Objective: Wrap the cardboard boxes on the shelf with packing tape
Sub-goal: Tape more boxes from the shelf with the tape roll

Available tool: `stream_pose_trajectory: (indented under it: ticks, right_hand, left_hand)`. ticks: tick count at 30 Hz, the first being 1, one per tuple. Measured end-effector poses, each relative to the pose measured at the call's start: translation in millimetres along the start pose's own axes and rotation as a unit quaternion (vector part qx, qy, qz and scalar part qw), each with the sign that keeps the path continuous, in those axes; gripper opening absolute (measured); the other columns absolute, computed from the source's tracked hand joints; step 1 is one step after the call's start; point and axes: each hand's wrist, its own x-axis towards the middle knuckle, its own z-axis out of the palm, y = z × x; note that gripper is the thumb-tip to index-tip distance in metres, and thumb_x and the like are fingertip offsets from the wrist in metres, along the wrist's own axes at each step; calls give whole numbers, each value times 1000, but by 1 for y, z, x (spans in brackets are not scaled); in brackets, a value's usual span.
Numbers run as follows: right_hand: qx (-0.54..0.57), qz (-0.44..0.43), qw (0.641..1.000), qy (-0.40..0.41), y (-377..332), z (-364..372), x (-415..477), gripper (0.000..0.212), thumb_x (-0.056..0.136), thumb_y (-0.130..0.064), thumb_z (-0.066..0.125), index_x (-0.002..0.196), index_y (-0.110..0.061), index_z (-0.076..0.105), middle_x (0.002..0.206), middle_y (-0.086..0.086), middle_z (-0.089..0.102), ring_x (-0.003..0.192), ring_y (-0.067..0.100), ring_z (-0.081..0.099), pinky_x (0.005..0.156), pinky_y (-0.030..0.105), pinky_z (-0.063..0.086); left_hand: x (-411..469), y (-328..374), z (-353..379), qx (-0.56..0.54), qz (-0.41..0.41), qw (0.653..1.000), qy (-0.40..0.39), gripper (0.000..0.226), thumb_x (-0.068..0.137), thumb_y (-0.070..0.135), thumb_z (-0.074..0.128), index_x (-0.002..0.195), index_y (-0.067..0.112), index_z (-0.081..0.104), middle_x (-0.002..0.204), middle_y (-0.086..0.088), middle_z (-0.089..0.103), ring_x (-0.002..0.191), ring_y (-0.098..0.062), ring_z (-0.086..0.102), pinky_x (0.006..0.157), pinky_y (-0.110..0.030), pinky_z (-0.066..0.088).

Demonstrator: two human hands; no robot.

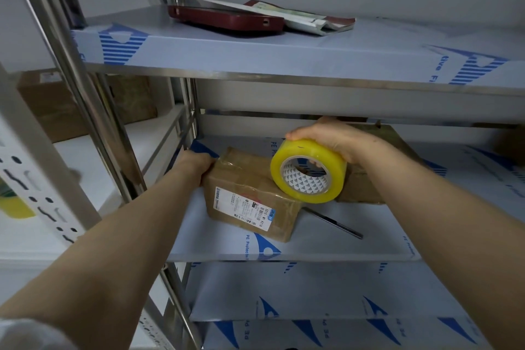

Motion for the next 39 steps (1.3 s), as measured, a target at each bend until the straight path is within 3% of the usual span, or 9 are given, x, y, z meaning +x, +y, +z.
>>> stream_pose_trajectory:
  ticks: [6,9,11,16,24,29,34,36,39]
  right_hand:
    - [-3,2,1000,3,2,1,5,19,81,-42,71,77,-24,69,72,3,71,64,18,67,60,25,55]
    - [-9,2,1000,4,2,1,6,20,80,-42,71,79,-22,71,73,3,72,65,19,68,62,26,55]
    - [-5,1,1000,-1,2,1,8,22,80,-42,71,84,-20,72,78,6,73,71,23,69,65,29,56]
    - [-5,3,1000,-11,3,4,13,23,80,-44,71,82,-21,72,80,7,74,75,23,70,72,33,57]
    - [8,30,998,-57,7,-4,10,38,80,-52,67,85,-14,72,77,10,73,68,23,69,67,33,58]
    - [130,23,983,-127,31,-18,-5,37,82,-43,58,82,-8,69,68,14,67,57,22,64,61,31,57]
    - [250,1,967,-54,47,-6,-14,27,75,-35,65,92,-15,68,73,3,73,65,14,69,63,27,54]
    - [232,0,973,-6,41,-7,-16,20,83,-34,67,88,-15,69,69,3,71,58,15,67,54,25,53]
    - [164,15,986,37,35,-23,-26,31,83,-41,68,82,-10,67,57,4,68,51,18,64,50,25,50]
  left_hand:
    - [-2,-6,4,14,-62,997,-42,18,98,20,49,89,5,53,72,-9,55,59,-19,54,49,-26,46]
    - [7,-7,5,83,28,995,43,16,97,12,48,91,0,56,80,-13,57,76,-26,58,68,-33,49]
    - [8,2,7,181,133,969,102,18,95,17,50,95,3,61,89,-15,61,82,-27,59,69,-33,47]
    - [2,2,30,333,172,925,55,48,97,46,43,95,2,61,84,-14,61,76,-27,59,64,-32,45]
    - [7,-8,28,255,167,952,25,53,99,48,37,86,2,60,75,-13,58,77,-29,60,68,-32,46]
    - [12,-5,28,246,174,953,17,53,97,50,40,86,2,61,75,-12,58,79,-30,62,71,-32,48]
    - [14,3,35,249,189,950,-2,51,95,52,45,82,6,60,68,-10,54,68,-25,56,71,-35,47]
    - [14,5,36,257,208,944,-16,51,94,53,45,78,6,59,66,-11,53,69,-27,56,72,-38,49]
    - [17,7,35,271,234,933,-18,55,94,51,45,73,3,59,64,-12,52,69,-29,55,68,-37,47]
